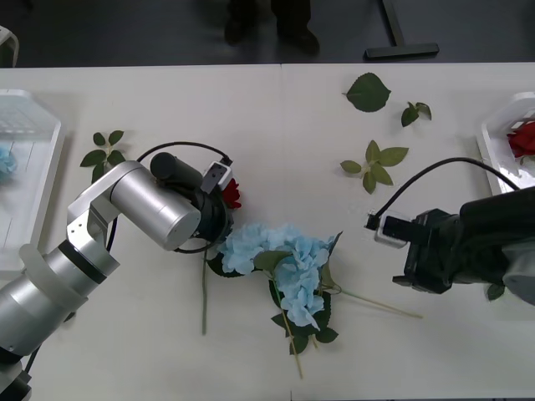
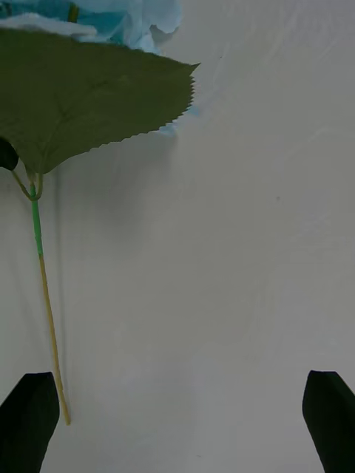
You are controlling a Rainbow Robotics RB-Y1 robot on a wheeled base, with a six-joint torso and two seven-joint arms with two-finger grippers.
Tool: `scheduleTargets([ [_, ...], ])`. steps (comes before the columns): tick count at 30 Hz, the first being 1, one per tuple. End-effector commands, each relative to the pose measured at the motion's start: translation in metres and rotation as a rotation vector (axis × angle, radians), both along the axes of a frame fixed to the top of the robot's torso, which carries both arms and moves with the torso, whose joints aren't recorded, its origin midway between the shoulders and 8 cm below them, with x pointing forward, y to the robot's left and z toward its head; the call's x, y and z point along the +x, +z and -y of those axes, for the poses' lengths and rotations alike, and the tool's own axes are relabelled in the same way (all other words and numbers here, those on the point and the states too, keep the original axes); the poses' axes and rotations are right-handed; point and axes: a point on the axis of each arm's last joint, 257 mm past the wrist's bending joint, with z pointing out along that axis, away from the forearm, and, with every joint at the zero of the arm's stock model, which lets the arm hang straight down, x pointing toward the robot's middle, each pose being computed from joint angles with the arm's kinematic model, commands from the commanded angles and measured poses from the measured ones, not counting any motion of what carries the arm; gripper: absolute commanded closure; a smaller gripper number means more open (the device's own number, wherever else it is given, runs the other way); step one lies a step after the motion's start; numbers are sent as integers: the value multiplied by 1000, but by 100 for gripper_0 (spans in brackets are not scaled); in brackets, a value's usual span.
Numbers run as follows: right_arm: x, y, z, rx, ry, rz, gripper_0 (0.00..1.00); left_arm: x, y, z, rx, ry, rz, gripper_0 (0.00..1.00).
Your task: Place the red flowers into the right box and the blue flowers into the left box. If a person shows an open palm, hand one flower to the person first, then continue sorting.
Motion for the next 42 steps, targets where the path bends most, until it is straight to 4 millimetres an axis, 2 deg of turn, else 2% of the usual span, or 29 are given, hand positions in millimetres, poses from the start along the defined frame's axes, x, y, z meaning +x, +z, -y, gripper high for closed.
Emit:
scheduleTargets([
  [1, -3, -4, -6, -7, -13, 34, 4, 20, 28, 20, -35, 0, 78, 100],
  [4, -7, -12, -14, 6, -33, 32, 4, 26, 34, 20, -48, 2, 101, 100],
  [9, -17, -24, -28, 46, -92, -5, 4, 41, 67, 20, -91, 6, 160, 100],
  [14, -26, -38, -38, 53, -142, -29, 4, 49, 127, 29, -210, -3, 213, 100],
  [15, -29, -42, -42, 56, -150, -34, 4, 48, 148, 31, -236, -14, 232, 100],
  [17, -31, -44, -46, 59, -149, -33, 4, 45, 172, 34, -250, -33, 257, 100],
  [19, -33, -47, -51, 51, -141, -28, 4, 39, 211, 42, -283, -66, 296, 100],
  [20, -34, -48, -51, 48, -140, -28, 4, 36, 218, 44, -293, -75, 302, 100],
  [21, -36, -51, -53, 42, -143, -31, 4, 28, 242, 55, -330, -108, 322, 100],
  [24, -38, -53, -55, 30, -149, -35, 4, 12, 279, 74, -398, -161, 372, 100],
  [27, -37, -54, -55, 23, -153, -33, 4, -13, 321, 106, -527, -216, 431, 100],
  [31, -37, -55, -54, 21, -154, -32, 4, -35, 360, 131, -661, -206, 485, 100],
  [34, -33, -51, -51, 23, -155, -20, 4, -45, 379, 148, -746, -198, 520, 100],
  [36, -24, -41, -47, 43, -162, -13, 4, -50, 392, 166, -817, -186, 560, 100],
  [42, -5, -1, -35, 135, -189, -53, 4, -52, 406, 198, -905, -119, 682, 100],
])
